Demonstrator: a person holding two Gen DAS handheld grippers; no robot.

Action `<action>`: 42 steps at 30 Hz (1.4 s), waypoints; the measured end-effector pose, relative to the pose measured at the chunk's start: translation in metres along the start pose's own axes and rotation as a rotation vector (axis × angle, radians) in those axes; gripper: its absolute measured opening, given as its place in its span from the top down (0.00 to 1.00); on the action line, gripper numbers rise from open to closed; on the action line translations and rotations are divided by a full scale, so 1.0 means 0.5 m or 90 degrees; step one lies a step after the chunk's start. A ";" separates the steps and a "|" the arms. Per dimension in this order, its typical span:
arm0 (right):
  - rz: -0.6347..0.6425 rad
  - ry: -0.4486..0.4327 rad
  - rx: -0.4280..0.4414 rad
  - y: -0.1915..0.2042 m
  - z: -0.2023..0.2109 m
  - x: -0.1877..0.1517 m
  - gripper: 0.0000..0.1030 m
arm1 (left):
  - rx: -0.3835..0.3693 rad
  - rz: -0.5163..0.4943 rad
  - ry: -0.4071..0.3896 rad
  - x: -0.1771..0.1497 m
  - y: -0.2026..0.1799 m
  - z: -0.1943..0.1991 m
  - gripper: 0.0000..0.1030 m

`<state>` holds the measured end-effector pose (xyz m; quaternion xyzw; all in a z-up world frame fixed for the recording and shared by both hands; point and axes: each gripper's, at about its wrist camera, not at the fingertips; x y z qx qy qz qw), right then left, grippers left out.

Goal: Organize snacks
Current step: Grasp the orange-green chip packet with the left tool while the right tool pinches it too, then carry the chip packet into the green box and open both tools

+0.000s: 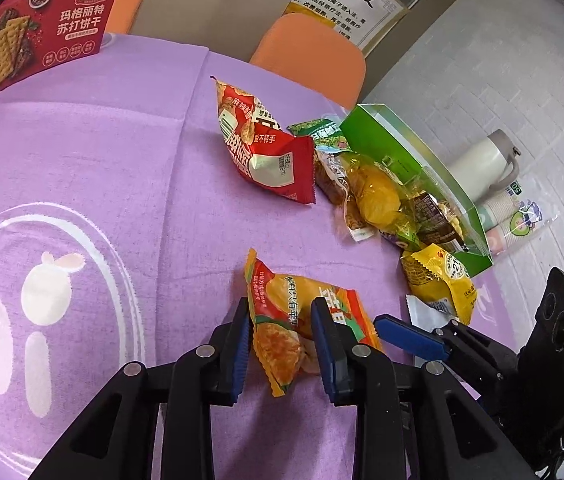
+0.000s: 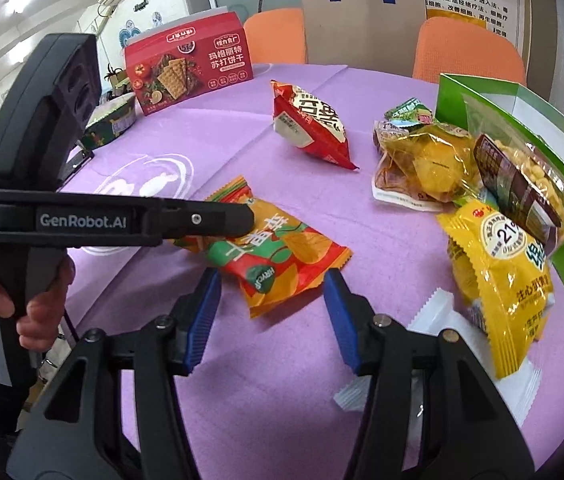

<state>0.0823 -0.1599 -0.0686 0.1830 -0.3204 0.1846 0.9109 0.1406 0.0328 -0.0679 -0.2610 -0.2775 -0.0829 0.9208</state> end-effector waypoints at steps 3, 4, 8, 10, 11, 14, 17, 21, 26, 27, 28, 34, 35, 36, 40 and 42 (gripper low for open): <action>0.005 -0.015 -0.021 0.000 -0.006 -0.002 0.57 | 0.014 -0.019 -0.009 -0.002 -0.013 -0.001 0.71; 0.007 -0.020 -0.024 -0.002 -0.005 -0.003 0.63 | 0.013 -0.022 -0.012 -0.002 -0.017 0.000 0.71; -0.011 -0.017 0.010 -0.011 -0.002 -0.002 0.86 | 0.014 -0.045 -0.018 0.003 -0.045 0.005 0.75; -0.014 -0.023 0.010 -0.012 0.006 -0.003 0.86 | 0.011 -0.050 -0.024 0.006 -0.055 0.011 0.76; -0.018 -0.030 0.013 -0.014 0.013 -0.002 0.86 | 0.005 -0.049 -0.028 0.010 -0.060 0.017 0.76; -0.025 -0.060 0.012 -0.019 0.048 0.009 0.86 | -0.010 -0.062 -0.046 0.029 -0.084 0.035 0.76; -0.037 -0.109 0.005 -0.037 0.097 0.027 0.86 | -0.033 -0.095 -0.074 0.064 -0.131 0.052 0.76; -0.064 -0.171 -0.023 -0.082 0.167 0.048 0.86 | -0.066 -0.149 -0.098 0.118 -0.212 0.050 0.76; -0.104 -0.230 -0.074 -0.155 0.237 0.064 0.86 | -0.117 -0.198 -0.099 0.184 -0.308 0.011 0.76; -0.114 -0.239 -0.083 -0.172 0.248 0.066 0.86 | -0.127 -0.205 -0.095 0.196 -0.325 -0.001 0.76; -0.123 -0.246 -0.092 -0.189 0.256 0.066 0.86 | -0.137 -0.211 -0.091 0.206 -0.341 -0.015 0.76; -0.188 -0.264 -0.133 -0.293 0.289 0.054 0.86 | -0.173 -0.248 -0.044 0.250 -0.426 -0.113 0.76; -0.196 -0.264 -0.140 -0.309 0.291 0.051 0.86 | -0.176 -0.251 -0.036 0.254 -0.436 -0.129 0.76; -0.202 -0.264 -0.145 -0.321 0.291 0.048 0.86 | -0.179 -0.254 -0.027 0.257 -0.445 -0.147 0.76; -0.233 -0.261 -0.161 -0.368 0.288 0.041 0.86 | -0.180 -0.257 0.006 0.271 -0.466 -0.208 0.76; -0.241 -0.254 -0.170 -0.387 0.276 0.041 0.82 | -0.169 -0.261 0.017 0.274 -0.469 -0.234 0.76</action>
Point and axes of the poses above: each gripper's, at about its wrist camera, not at the fingertips, and z roughly against the way its jaws point, y to its left, x to its top, and after that the axes turned 6 degrees about -z, right-handed
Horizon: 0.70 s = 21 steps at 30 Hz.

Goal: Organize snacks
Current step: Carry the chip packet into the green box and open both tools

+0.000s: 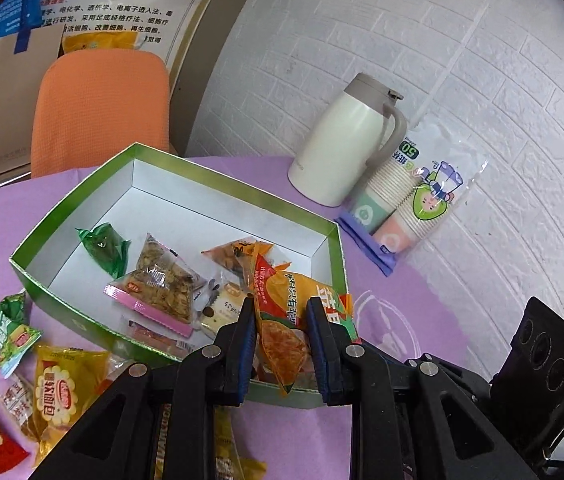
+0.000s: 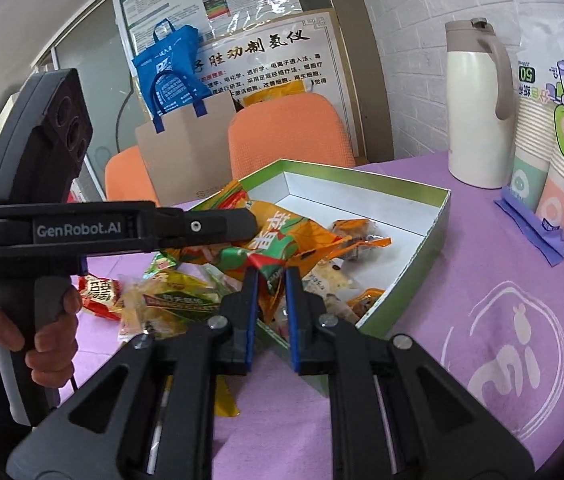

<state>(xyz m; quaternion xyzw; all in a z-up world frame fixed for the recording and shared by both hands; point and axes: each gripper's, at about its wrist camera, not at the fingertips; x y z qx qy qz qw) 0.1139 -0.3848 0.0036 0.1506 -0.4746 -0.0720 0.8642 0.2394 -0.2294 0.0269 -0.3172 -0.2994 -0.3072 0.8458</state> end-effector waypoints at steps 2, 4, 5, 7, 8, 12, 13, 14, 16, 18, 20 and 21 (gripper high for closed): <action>0.013 0.011 -0.025 -0.005 -0.017 -0.005 0.63 | 0.018 -0.001 0.015 -0.001 0.006 -0.022 0.66; 0.034 0.013 -0.037 -0.007 -0.022 -0.013 0.38 | 0.045 0.019 0.035 -0.012 0.017 -0.033 0.34; 0.043 0.003 -0.041 -0.005 -0.019 -0.019 0.32 | 0.060 0.029 0.033 -0.020 0.022 -0.031 0.24; 0.061 -0.016 -0.047 -0.001 -0.015 -0.028 0.25 | 0.072 0.019 0.006 -0.029 0.020 -0.018 0.19; 0.065 -0.018 -0.048 0.001 -0.017 -0.029 0.18 | 0.081 0.011 0.004 -0.030 0.018 -0.014 0.17; 0.065 -0.004 -0.051 0.003 -0.020 -0.030 0.13 | 0.094 0.007 0.013 -0.027 0.019 0.004 0.17; 0.066 -0.008 -0.050 0.006 -0.015 -0.029 0.13 | 0.096 0.011 0.008 -0.027 0.021 0.016 0.17; 0.069 -0.012 -0.049 0.009 -0.008 -0.029 0.12 | 0.098 0.017 0.002 -0.027 0.022 0.029 0.17; 0.072 -0.020 -0.044 0.018 0.009 -0.027 0.08 | 0.096 0.027 -0.015 -0.026 0.024 0.062 0.17; 0.069 -0.029 -0.037 0.028 0.031 -0.024 0.02 | 0.101 0.042 -0.030 -0.029 0.025 0.100 0.17; 0.063 -0.041 -0.019 0.039 0.053 -0.021 0.01 | 0.126 0.062 -0.031 -0.038 0.029 0.138 0.17; 0.062 -0.044 -0.008 0.046 0.063 -0.020 0.01 | 0.138 0.071 -0.030 -0.044 0.031 0.153 0.17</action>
Point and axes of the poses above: each gripper's, at about its wrist camera, not at the fingertips, and z roughly against the way its jaws point, y to its left, x to its top, and after that the axes turned 6 degrees about -z, right-handed
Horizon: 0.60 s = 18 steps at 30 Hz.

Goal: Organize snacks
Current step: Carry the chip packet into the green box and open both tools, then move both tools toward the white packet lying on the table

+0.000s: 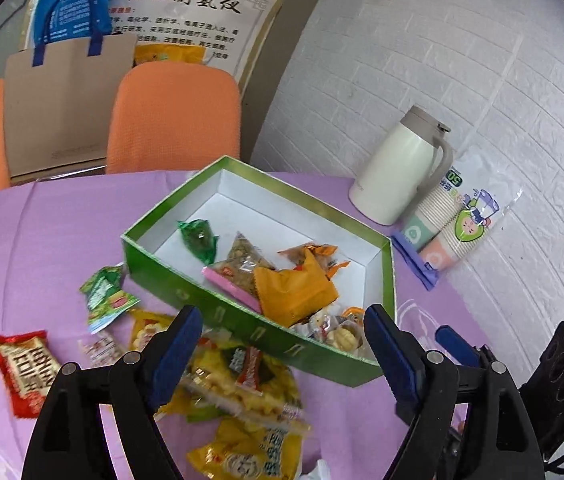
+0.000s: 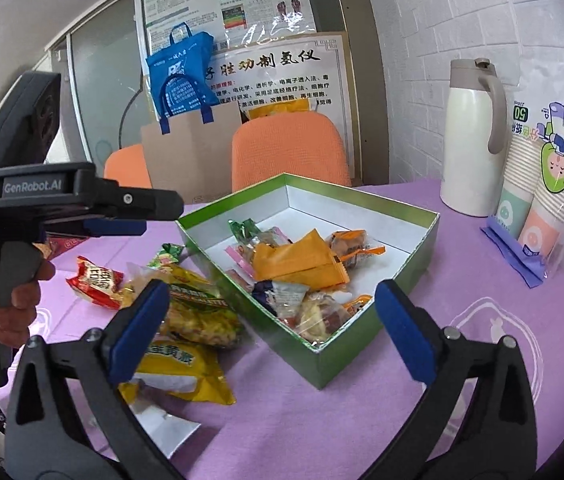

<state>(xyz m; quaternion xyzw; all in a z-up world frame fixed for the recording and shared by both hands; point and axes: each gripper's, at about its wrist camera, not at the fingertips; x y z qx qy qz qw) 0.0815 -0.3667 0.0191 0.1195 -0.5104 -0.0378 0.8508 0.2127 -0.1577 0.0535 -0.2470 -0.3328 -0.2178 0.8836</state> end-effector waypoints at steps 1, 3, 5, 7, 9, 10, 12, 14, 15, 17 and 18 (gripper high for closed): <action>0.000 -0.001 0.007 0.008 0.008 0.001 0.01 | 0.008 0.009 -0.003 -0.008 0.007 0.015 0.17; 0.005 0.003 0.023 0.027 0.020 -0.003 0.01 | 0.013 0.030 -0.018 -0.030 0.024 0.048 0.17; 0.015 0.011 0.041 0.045 0.027 -0.010 0.01 | 0.010 0.044 -0.031 -0.056 0.040 0.076 0.17; 0.024 0.027 0.061 0.062 0.029 -0.023 0.01 | 0.011 0.051 -0.036 -0.088 0.055 0.098 0.17; 0.028 0.045 0.078 0.075 0.030 -0.037 0.01 | 0.026 0.056 -0.035 -0.117 0.064 0.110 0.17; 0.029 0.055 0.084 0.081 0.028 -0.044 0.01 | 0.030 0.057 -0.031 -0.132 0.069 0.112 0.17; 0.031 0.080 0.092 0.094 0.018 -0.060 0.01 | 0.025 0.053 -0.012 -0.160 0.077 0.111 0.17; 0.031 0.104 0.099 0.107 0.005 -0.078 0.01 | 0.020 0.052 0.012 -0.185 0.083 0.104 0.17; 0.030 0.122 0.104 0.115 -0.007 -0.088 0.01 | 0.019 0.052 0.020 -0.199 0.087 0.102 0.17; 0.036 0.152 0.116 0.131 -0.025 -0.104 0.01 | 0.022 0.056 0.030 -0.223 0.097 0.104 0.17; 0.046 0.165 0.117 0.140 -0.033 -0.111 0.01 | 0.022 0.061 0.034 -0.233 0.103 0.105 0.17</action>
Point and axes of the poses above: each gripper's, at about its wrist camera, not at the fingertips, and z roughly against the way its jaws point, y to its left, x to its top, and after that the axes turned 6 degrees about -z, right-handed
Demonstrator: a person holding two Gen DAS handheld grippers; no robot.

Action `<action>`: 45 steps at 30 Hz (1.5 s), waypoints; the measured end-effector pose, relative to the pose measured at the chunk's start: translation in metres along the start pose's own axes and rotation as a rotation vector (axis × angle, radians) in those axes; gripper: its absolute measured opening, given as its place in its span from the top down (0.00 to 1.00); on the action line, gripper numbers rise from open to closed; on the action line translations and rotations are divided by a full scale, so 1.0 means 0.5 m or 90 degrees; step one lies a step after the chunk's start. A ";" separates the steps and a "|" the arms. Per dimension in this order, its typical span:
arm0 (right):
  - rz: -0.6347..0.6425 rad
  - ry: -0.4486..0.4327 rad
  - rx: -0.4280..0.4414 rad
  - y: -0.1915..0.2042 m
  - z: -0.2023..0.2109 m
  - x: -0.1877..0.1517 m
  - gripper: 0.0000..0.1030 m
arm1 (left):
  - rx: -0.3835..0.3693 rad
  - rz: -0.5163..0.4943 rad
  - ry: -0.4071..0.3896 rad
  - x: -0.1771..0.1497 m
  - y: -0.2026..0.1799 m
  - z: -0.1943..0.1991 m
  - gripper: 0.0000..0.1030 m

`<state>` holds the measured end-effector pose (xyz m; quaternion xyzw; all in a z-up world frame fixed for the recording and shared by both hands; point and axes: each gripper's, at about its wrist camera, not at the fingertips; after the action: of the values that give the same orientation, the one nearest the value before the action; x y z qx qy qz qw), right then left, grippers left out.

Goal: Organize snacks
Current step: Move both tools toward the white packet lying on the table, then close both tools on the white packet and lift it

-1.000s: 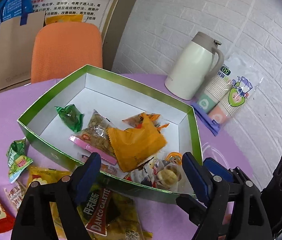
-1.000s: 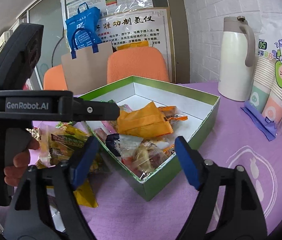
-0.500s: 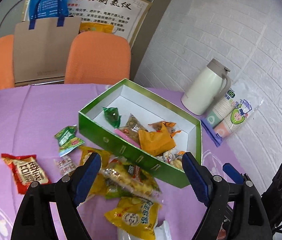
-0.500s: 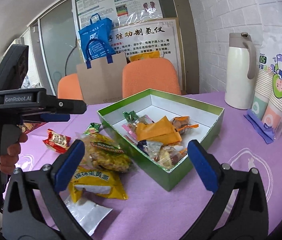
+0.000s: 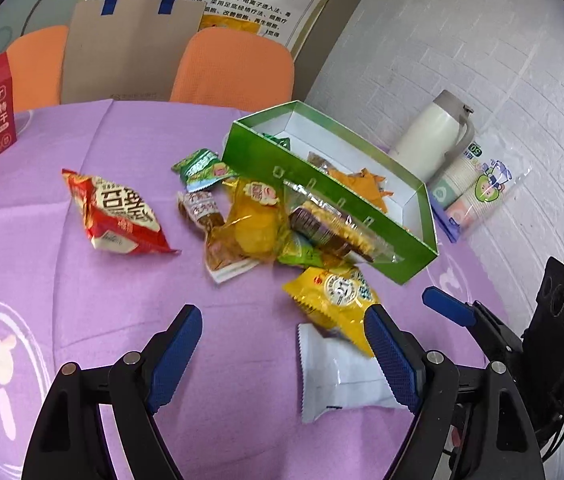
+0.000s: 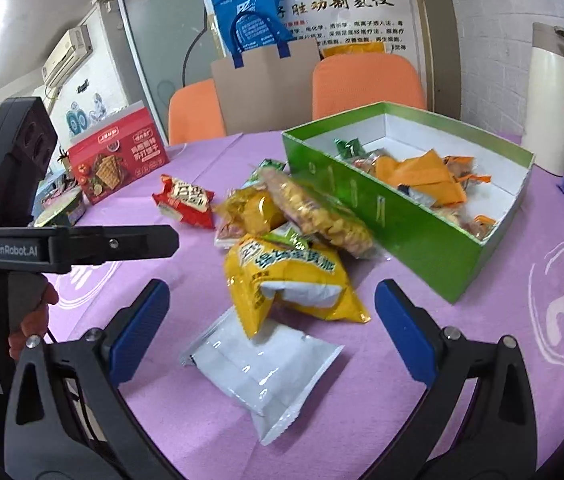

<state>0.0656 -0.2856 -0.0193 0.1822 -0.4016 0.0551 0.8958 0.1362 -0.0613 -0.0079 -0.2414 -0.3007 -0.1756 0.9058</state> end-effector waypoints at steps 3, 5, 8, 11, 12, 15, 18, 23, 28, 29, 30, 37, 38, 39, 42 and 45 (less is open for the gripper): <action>0.023 0.029 -0.006 0.020 -0.017 -0.012 0.01 | -0.013 0.011 0.008 -0.024 0.017 0.003 0.17; 0.025 0.037 0.003 0.023 -0.013 -0.024 0.01 | -0.024 0.009 0.013 -0.039 0.021 0.003 0.17; 0.021 0.053 -0.009 0.015 -0.011 -0.045 0.03 | -0.053 0.010 0.028 -0.062 0.022 -0.009 0.18; 0.002 0.078 -0.027 0.003 -0.012 -0.072 0.20 | -0.079 0.013 0.049 -0.078 0.017 -0.030 0.18; -0.006 0.085 -0.029 0.000 -0.012 -0.082 0.23 | -0.086 0.010 0.055 -0.082 0.013 -0.038 0.18; -0.007 0.103 -0.030 -0.001 -0.019 -0.101 0.43 | -0.100 -0.003 0.078 -0.092 0.000 -0.059 0.26; -0.002 0.108 -0.024 0.002 -0.023 -0.109 0.48 | -0.107 -0.026 0.086 -0.093 -0.018 -0.068 0.34; -0.006 0.108 -0.017 0.001 -0.020 -0.110 0.48 | -0.116 -0.033 0.097 -0.087 -0.031 -0.080 0.38; -0.016 0.092 -0.021 -0.010 0.004 -0.113 0.48 | -0.127 -0.043 0.108 -0.084 -0.044 -0.088 0.41; -0.021 0.089 -0.021 -0.015 0.011 -0.114 0.48 | -0.127 -0.044 0.109 -0.084 -0.045 -0.088 0.41; -0.026 0.083 -0.021 -0.020 0.017 -0.113 0.48 | -0.130 -0.041 0.110 -0.083 -0.045 -0.089 0.41; -0.044 0.070 -0.005 -0.030 0.011 -0.105 0.48 | -0.141 -0.027 0.115 -0.081 -0.041 -0.096 0.53; -0.045 0.073 -0.003 -0.028 0.005 -0.106 0.51 | -0.141 -0.026 0.115 -0.080 -0.043 -0.099 0.54; -0.047 0.075 0.004 -0.028 0.004 -0.108 0.52 | -0.140 -0.026 0.114 -0.079 -0.044 -0.100 0.55; -0.045 0.077 0.008 -0.024 0.004 -0.109 0.53 | -0.142 -0.026 0.115 -0.078 -0.040 -0.100 0.55; -0.055 0.078 0.008 -0.027 0.002 -0.107 0.54 | -0.141 -0.026 0.111 -0.079 -0.040 -0.102 0.56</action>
<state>0.0319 -0.2961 -0.0621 0.2013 -0.3378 0.0299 0.9190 0.1206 -0.0988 -0.0618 -0.3176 -0.2047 -0.2465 0.8924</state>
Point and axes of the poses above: each gripper's, at about its wrist camera, not at the fingertips, and z roughly against the way its jaws point, y to its left, x to its top, and after that the axes turned 6 degrees about -z, right-handed
